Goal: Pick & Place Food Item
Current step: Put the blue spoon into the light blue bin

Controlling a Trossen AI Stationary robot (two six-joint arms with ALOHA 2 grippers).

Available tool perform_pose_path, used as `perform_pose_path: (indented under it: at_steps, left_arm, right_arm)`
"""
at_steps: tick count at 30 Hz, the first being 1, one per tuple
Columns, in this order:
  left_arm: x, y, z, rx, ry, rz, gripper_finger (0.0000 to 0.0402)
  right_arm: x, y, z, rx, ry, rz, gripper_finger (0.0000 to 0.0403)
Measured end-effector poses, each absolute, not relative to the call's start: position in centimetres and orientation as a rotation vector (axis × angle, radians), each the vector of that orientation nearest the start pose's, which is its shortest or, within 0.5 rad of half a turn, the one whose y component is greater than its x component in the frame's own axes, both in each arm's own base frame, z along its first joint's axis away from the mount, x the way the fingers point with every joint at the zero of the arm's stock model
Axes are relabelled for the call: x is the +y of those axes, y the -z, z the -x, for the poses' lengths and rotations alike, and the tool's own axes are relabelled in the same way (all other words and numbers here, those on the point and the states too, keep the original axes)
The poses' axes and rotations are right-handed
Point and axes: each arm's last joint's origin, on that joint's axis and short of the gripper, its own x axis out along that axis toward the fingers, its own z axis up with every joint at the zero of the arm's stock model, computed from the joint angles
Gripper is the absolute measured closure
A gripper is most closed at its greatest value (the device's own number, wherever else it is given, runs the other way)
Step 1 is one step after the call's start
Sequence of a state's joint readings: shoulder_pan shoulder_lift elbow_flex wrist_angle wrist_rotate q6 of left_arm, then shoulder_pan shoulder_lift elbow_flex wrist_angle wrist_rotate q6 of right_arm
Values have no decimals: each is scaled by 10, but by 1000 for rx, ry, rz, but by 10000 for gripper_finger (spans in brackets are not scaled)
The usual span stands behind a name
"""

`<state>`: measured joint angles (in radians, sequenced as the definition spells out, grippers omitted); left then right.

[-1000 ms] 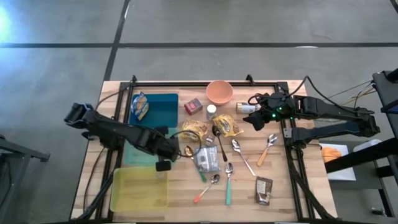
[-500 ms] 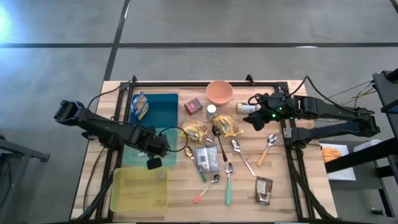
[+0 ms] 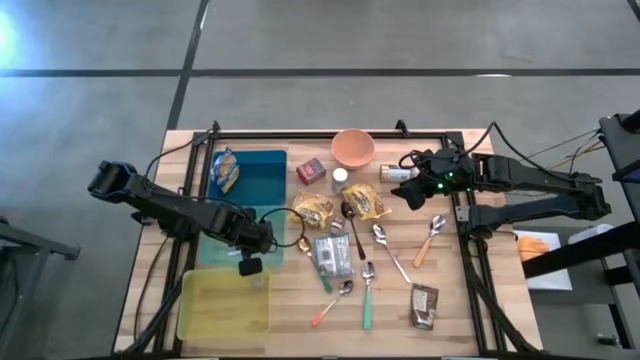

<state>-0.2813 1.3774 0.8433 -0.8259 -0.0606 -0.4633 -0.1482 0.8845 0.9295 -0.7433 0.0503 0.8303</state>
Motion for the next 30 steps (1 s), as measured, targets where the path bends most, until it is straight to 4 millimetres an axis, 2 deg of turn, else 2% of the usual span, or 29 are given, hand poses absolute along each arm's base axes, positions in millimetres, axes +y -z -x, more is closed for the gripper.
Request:
perform_pose_path:
  at_steps: [19,30]
  left_arm:
    - [-68,-159,-244,1446,20,111,401]
    - [-65,-156,-247,1456,70,122,401]
  right_arm:
    - [-26,-316,-167,575,478,-840,161]
    - [-26,-316,-167,577,476,-834,161]
